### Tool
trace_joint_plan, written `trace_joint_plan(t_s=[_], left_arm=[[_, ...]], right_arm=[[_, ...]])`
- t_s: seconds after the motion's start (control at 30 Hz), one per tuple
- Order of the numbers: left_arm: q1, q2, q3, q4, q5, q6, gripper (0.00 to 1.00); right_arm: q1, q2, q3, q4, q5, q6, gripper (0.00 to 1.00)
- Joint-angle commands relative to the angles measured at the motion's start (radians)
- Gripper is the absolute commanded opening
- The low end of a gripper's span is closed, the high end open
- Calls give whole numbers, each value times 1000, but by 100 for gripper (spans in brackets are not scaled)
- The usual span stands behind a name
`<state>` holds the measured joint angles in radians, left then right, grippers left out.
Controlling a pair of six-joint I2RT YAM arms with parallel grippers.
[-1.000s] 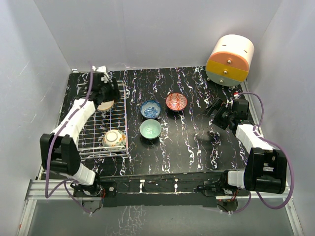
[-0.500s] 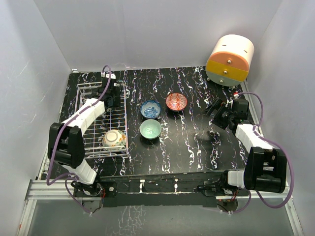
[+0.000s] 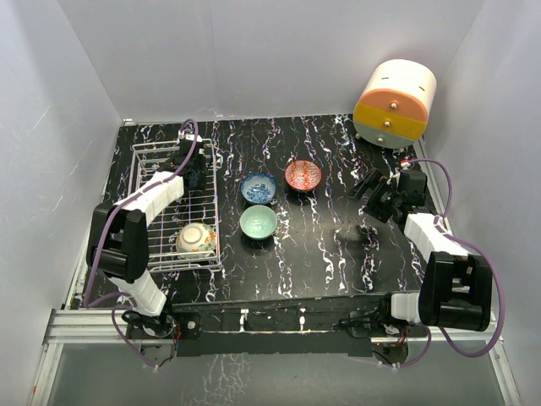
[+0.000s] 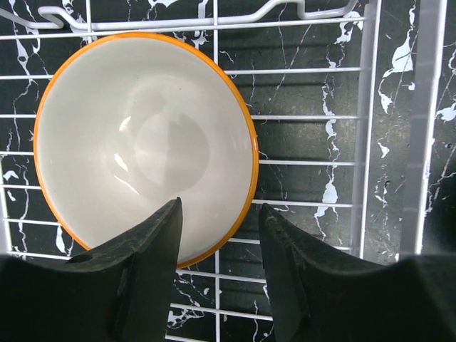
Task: Load the bowls into the dish rack
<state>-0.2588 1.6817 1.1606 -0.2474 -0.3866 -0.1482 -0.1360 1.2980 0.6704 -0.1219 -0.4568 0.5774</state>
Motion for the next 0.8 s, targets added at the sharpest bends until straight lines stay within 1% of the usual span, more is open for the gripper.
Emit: trace_joint_plan(t_s=[0.0, 0.1, 0.33, 0.4, 0.5, 0.6, 0.77], left_arm=[[-5, 3, -7, 11, -30, 15, 41], [-7, 15, -10, 16, -33, 13, 29], [-9, 60, -10, 5, -42, 4, 29], [-9, 65, -10, 2, -48, 3, 26], [-11, 66, -13, 0, -64, -1, 15], [-13, 53, -19, 3, -82, -3, 0], [-14, 28, -15, -7, -94, -6, 0]], right_arm=[[-7, -16, -7, 62, -16, -5, 98], [-7, -19, -5, 62, -16, -4, 98], [-8, -18, -6, 62, -21, -5, 98], [-9, -18, -4, 62, -23, -4, 98], [-10, -21, -2, 62, -23, -4, 98], [-12, -25, -4, 61, -25, -4, 98], [-14, -32, -8, 60, -24, -2, 98]])
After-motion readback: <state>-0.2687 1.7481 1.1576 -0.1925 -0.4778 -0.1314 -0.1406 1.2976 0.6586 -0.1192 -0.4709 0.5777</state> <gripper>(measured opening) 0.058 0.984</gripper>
